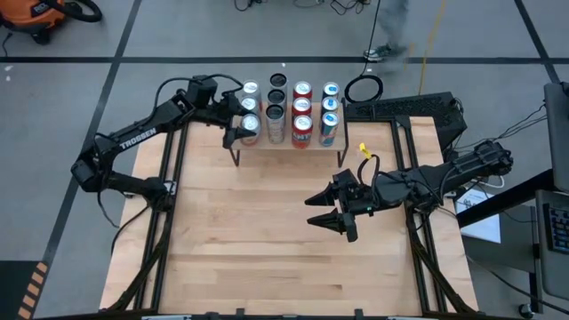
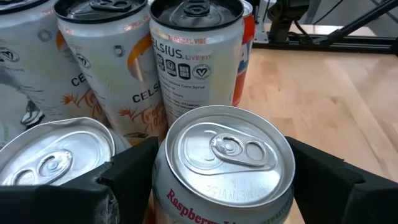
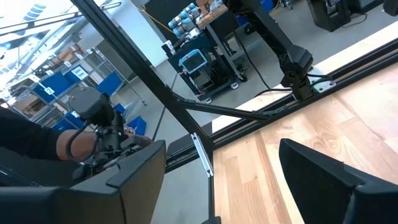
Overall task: Place canned beverage on shelf
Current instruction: Put the pink and white soda can aligned with the other pink and white soda can on the shelf
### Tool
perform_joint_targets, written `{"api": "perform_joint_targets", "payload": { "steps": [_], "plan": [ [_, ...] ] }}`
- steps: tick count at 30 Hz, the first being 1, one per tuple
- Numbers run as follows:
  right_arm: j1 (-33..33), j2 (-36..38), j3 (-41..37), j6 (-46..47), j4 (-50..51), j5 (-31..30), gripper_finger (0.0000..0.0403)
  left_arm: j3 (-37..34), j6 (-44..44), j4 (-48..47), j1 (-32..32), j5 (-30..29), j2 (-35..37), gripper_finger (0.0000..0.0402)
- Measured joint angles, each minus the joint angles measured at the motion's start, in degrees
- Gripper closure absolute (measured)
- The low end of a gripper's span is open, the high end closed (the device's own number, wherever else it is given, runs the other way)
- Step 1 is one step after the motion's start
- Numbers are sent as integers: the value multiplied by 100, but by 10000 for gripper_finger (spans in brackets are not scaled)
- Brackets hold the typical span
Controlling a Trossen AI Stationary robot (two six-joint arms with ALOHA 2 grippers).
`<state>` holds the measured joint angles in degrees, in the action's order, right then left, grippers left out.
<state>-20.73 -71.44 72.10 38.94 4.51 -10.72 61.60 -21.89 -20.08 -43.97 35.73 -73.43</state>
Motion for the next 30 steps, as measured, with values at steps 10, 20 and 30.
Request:
{"api": "perform_joint_targets", "payload": {
  "steps": [10,20,30],
  "plan": [
    [0,1,0,-14,0,7,115,0,-2,-35,0,-149,0,91],
    [0,0,0,-27,0,22,115,11,-9,-184,0,-156,4,90],
    [0,0,0,-42,0,24,115,12,-141,-231,24,-234,11,90]
  ]
}}
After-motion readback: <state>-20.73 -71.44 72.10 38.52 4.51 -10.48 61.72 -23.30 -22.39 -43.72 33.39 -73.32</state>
